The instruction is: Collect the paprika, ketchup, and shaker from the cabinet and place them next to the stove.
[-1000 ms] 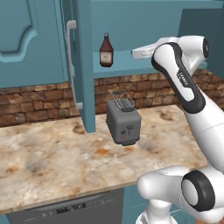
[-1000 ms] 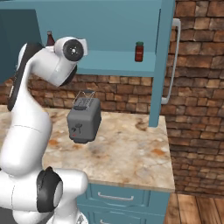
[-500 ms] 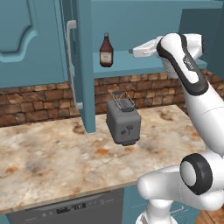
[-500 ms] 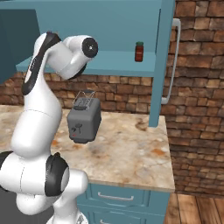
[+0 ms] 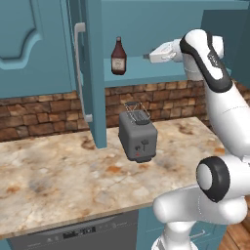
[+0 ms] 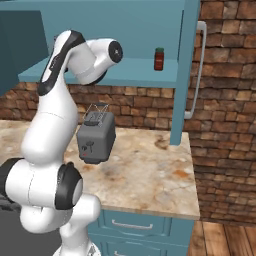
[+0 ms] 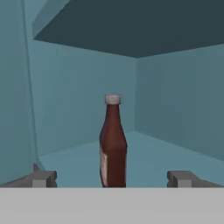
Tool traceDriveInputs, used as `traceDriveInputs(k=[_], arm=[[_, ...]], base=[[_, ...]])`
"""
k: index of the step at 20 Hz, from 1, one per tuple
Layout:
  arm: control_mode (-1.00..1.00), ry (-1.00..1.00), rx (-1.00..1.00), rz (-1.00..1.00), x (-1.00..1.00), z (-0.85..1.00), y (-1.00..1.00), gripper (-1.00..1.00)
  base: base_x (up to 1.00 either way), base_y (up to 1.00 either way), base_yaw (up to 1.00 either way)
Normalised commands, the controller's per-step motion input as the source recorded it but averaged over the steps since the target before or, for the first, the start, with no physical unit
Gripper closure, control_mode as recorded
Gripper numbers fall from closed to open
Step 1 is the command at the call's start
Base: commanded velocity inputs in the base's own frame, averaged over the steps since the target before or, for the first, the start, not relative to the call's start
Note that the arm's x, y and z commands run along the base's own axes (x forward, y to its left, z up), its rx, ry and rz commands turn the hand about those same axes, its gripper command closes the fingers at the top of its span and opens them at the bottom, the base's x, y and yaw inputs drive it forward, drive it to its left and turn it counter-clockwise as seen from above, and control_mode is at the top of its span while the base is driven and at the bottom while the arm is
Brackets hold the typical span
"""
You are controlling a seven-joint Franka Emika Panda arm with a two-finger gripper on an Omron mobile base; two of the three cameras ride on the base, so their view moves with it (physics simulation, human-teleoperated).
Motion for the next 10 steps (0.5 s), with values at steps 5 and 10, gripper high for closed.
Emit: traceDriveInputs(k=[5,10], arm=[[-1.00,0.00,0.00,0.06,0.25,0.00,0.14,-1.00],[-1.00,0.05,0.00,0.00,0.28,0.00,0.17,-1.00]], base=[[0.00,0.00,0.00],[0.00,0.00,0.00]])
